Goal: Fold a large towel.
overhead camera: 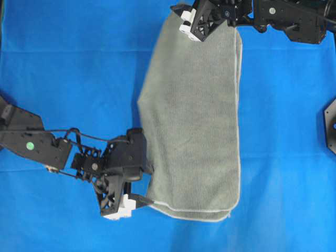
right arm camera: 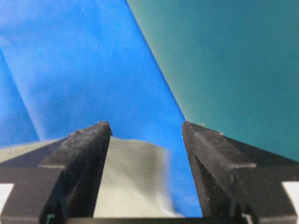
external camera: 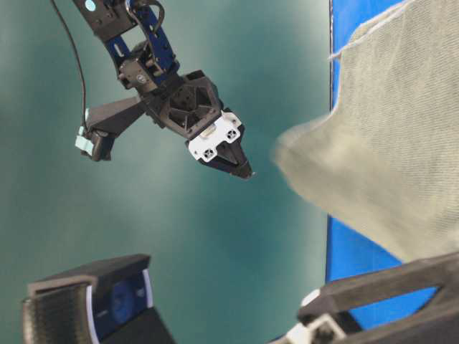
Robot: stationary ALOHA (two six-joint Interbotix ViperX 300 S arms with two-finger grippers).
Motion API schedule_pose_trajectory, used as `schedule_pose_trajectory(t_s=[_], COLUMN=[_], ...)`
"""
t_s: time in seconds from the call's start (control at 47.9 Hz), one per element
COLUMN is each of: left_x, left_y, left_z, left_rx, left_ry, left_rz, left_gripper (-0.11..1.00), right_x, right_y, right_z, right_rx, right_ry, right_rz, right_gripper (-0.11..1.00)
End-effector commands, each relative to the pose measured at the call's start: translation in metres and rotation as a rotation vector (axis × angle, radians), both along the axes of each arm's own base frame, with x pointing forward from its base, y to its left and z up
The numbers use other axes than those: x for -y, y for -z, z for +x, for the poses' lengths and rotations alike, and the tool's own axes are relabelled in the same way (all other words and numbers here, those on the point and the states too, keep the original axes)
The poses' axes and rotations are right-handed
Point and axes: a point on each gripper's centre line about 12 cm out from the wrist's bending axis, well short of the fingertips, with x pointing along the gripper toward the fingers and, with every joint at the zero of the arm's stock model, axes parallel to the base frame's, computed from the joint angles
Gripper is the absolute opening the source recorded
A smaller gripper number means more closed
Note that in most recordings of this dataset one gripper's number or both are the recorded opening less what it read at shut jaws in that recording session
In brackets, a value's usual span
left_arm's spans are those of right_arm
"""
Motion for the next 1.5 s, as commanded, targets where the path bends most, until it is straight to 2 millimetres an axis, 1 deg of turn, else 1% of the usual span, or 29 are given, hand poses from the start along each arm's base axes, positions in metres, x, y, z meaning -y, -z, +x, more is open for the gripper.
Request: schedule_pose_trajectory(t_s=[0.0,0.146,0.251,0.334,0.355,0.418,0.564,0.606,0.627,0.69,0.794,0.857,0.94,1.024,1.045,1.149,1.295,1.483], left_x=[-0.004,-0.008,-0.011,-0.020,-0.024,-0.042,-0.087,-0.100,-0.111,-0.131,-0.158,-0.175,-0.203,-0.229,-0.239,-0.267,-0.301,-0.335], left_y=[-0.024,-0.043,-0.059,-0.069,-0.071,-0.073,-0.075,-0.075,-0.075,-0.074,-0.073,-0.072,-0.063,-0.051,-0.045,-0.021,0.011,0.038], left_z=[-0.003,-0.016,-0.027,-0.035,-0.036,-0.039,-0.039,-0.038,-0.038,-0.036,-0.033,-0.030,-0.027,-0.025,-0.024,-0.021,-0.013,-0.005], left_rx=[0.034,0.027,0.043,0.071,0.078,0.097,0.149,0.166,0.178,0.197,0.228,0.236,0.223,0.202,0.190,0.149,0.108,0.079], left_ry=[-0.002,0.003,0.011,0.006,0.001,-0.027,-0.109,-0.134,-0.153,-0.188,-0.234,-0.272,-0.332,-0.398,-0.422,-0.487,-0.556,-0.615], left_rz=[-0.005,-0.001,0.004,0.016,0.021,0.046,0.115,0.140,0.162,0.201,0.262,0.288,0.317,0.324,0.326,0.326,0.325,0.326], left_gripper=[0.86,0.84,0.84,0.84,0.84,0.84,0.84,0.84,0.84,0.84,0.84,0.83,0.83,0.83,0.83,0.82,0.82,0.82], right_x=[-0.005,-0.022,-0.039,-0.050,-0.053,-0.058,-0.066,-0.067,-0.067,-0.069,-0.069,-0.067,-0.061,-0.051,-0.049,-0.033,-0.014,0.000], right_y=[-0.025,-0.042,-0.051,-0.053,-0.053,-0.050,-0.043,-0.038,-0.036,-0.031,-0.022,-0.012,-0.001,0.017,0.021,0.041,0.069,0.091], right_z=[-0.004,-0.020,-0.041,-0.060,-0.068,-0.083,-0.112,-0.120,-0.122,-0.128,-0.132,-0.132,-0.129,-0.128,-0.127,-0.128,-0.128,-0.111], right_rx=[0.051,0.081,0.100,0.109,0.112,0.105,0.084,0.068,0.064,0.050,0.027,0.002,-0.032,-0.084,-0.096,-0.155,-0.202,-0.162], right_ry=[-0.011,-0.029,-0.045,-0.042,-0.040,-0.026,0.038,0.059,0.065,0.081,0.098,0.108,0.124,0.151,0.159,0.201,0.232,0.184], right_rz=[-0.027,-0.041,-0.048,-0.042,-0.040,-0.034,-0.014,-0.007,-0.002,0.012,0.032,0.046,0.064,0.089,0.095,0.123,0.174,0.235], right_gripper=[0.63,0.63,0.63,0.63,0.62,0.62,0.62,0.62,0.62,0.62,0.62,0.62,0.62,0.62,0.62,0.62,0.62,0.62])
